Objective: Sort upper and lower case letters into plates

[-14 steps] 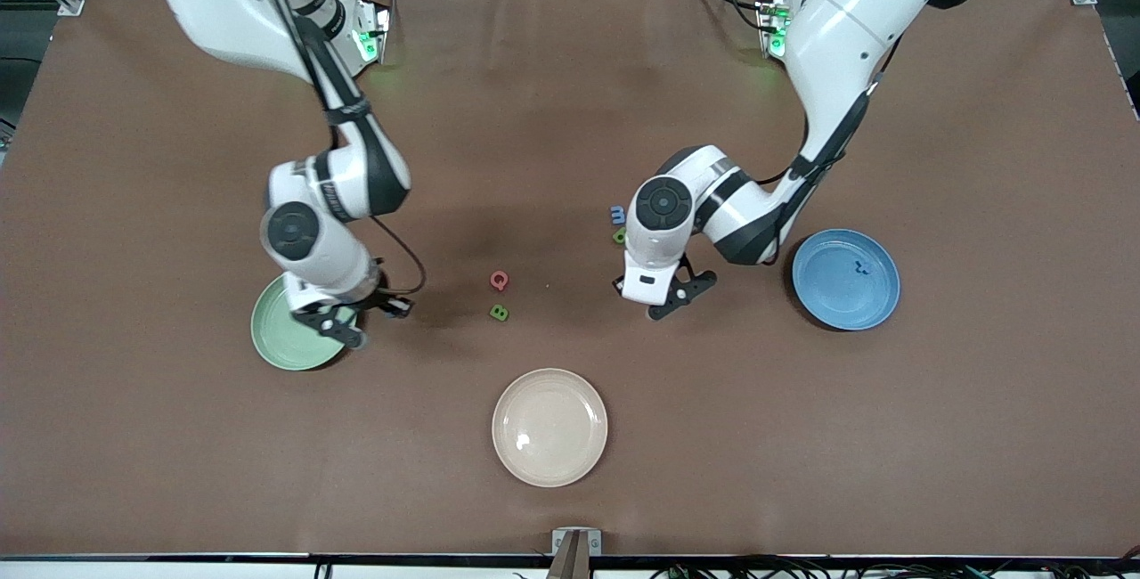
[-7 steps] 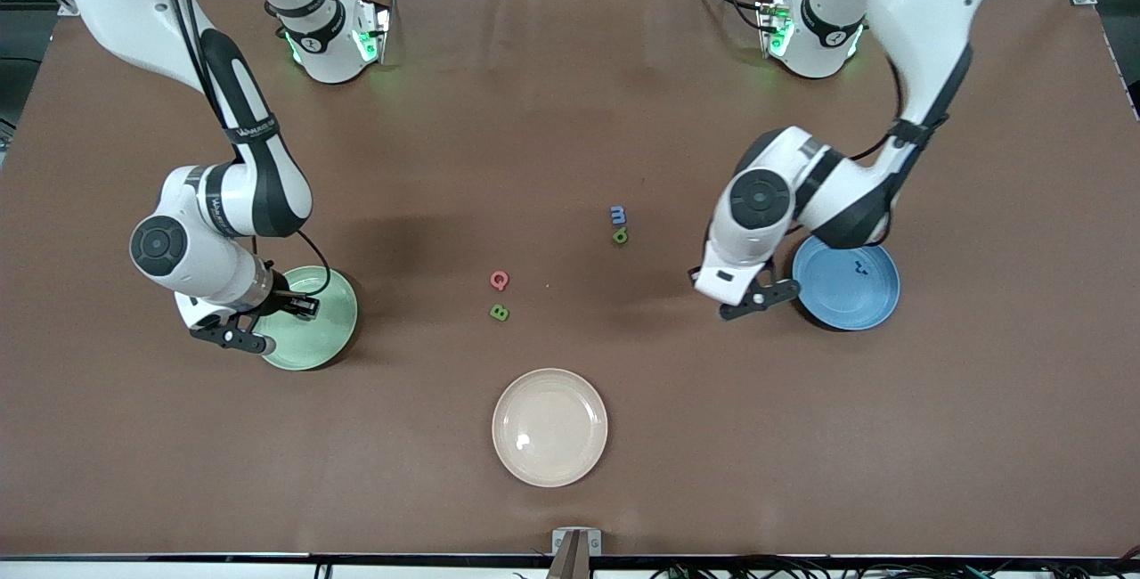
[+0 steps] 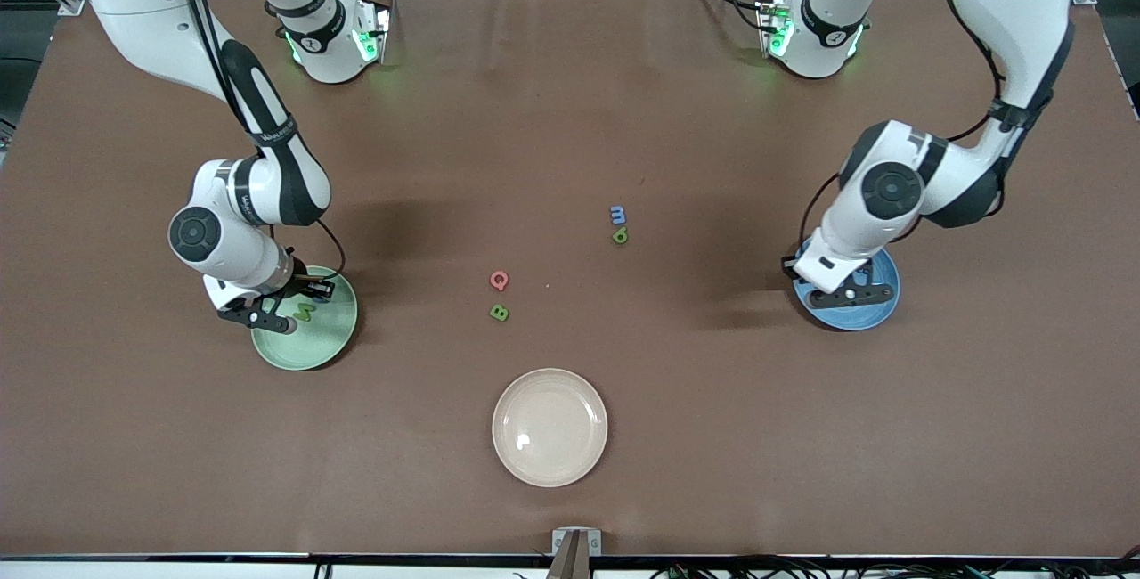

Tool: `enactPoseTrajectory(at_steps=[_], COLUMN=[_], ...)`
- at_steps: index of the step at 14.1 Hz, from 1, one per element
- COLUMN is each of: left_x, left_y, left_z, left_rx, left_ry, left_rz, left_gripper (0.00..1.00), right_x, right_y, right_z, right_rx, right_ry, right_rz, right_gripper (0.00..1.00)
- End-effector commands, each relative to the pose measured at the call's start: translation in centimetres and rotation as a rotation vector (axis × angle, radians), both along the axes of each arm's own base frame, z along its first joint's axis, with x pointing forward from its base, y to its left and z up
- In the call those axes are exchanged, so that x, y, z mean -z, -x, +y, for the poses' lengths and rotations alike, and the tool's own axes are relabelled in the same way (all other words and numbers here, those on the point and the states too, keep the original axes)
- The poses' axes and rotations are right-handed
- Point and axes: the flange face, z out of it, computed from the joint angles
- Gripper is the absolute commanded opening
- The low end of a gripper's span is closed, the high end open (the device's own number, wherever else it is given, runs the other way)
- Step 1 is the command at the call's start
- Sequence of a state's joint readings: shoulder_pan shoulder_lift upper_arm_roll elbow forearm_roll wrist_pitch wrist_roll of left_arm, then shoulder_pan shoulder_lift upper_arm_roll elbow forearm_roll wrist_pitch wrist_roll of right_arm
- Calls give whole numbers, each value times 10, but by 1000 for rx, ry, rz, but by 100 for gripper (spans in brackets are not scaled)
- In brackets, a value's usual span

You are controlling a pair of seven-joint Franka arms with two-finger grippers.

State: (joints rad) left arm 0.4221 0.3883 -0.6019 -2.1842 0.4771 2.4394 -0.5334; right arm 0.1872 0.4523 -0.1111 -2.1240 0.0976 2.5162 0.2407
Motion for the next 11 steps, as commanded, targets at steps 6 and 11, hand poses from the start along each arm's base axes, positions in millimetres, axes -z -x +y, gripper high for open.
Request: enactPoseTrajectory(at_steps=[6,11], left_x=[29,42], left_y=[26,31], left_z=[61,63], left_rx=[130,127], left_ry=[-1,16], left_rz=[33,59], left_gripper=[13,15], right_x=[-60,-99], right_y=[-27,-30], right_z=[33,190], right_rx=[62,262], right_ry=[-19,-28], right_rz=[23,-52], right_gripper=[100,100])
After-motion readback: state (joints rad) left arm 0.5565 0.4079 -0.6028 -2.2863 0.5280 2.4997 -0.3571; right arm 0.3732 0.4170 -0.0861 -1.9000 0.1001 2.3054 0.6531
